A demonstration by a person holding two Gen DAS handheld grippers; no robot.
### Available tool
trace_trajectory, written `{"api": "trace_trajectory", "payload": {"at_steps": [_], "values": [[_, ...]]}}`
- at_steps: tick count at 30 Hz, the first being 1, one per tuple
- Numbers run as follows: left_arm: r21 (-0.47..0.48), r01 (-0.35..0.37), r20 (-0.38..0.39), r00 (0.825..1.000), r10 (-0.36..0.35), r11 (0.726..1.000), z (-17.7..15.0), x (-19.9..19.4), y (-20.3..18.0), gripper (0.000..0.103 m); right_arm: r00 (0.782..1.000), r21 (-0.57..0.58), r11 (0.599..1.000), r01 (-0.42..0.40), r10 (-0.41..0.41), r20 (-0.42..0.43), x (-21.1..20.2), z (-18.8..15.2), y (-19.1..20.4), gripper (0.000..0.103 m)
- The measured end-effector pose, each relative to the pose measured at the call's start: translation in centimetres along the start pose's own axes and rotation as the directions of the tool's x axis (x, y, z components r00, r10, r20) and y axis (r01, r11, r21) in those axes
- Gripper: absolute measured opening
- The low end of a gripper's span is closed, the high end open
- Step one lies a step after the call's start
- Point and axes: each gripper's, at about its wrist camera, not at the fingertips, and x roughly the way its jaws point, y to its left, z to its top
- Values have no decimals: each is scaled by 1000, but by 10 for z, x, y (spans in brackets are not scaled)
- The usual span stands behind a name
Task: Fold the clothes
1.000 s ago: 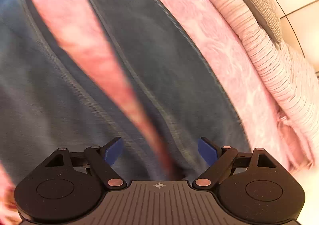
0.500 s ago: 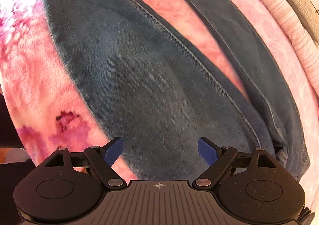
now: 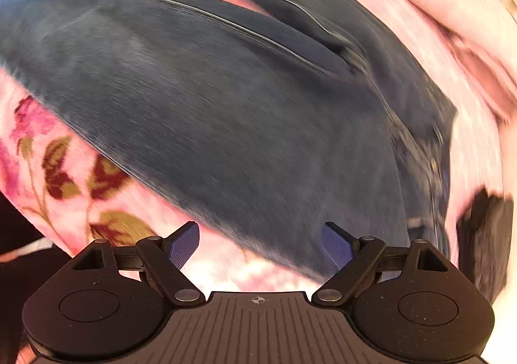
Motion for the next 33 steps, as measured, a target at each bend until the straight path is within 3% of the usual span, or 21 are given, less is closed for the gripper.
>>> {"api": "trace_trajectory", "payload": {"at_steps": [7, 13, 16, 19, 23, 26, 30, 31, 33], "values": [[-25, -12, -48, 999, 11, 1000, 13, -33, 3, 20, 999, 127, 992, -1, -5, 45, 2, -10, -34, 86], [-161, -85, -46, 996, 79, 983, 34, -72, 27, 29, 990, 165, 986, -24, 1, 141, -25, 4, -51, 86], [-311, -95, -17, 995, 95, 946, 45, -95, 48, 31, 982, 203, 978, -41, 2, 191, -47, 16, -59, 86], [-478, -78, 30, 994, 105, 875, 52, -120, 66, 36, 969, 243, 968, -68, 6, 248, -71, 31, -70, 86], [-567, -33, 83, 992, 98, 823, 57, -139, 77, 48, 964, 299, 951, -74, -8, 264, -98, 46, -80, 88], [-629, 3, 123, 988, 96, 777, 62, -153, 85, 63, 971, 358, 929, -94, 5, 241, -113, 50, -85, 102], [-702, 55, 176, 979, 99, 710, 67, -171, 95, 65, 979, 444, 888, -120, 32, 200, -135, 41, -84, 102], [-711, 67, 190, 977, 100, 699, 68, -175, 97, 66, 982, 463, 879, -117, 32, 187, -142, 38, -82, 102], [-689, 83, 218, 971, 98, 720, 69, -176, 99, 66, 986, 496, 861, -112, 36, 162, -154, 31, -77, 102]]}}
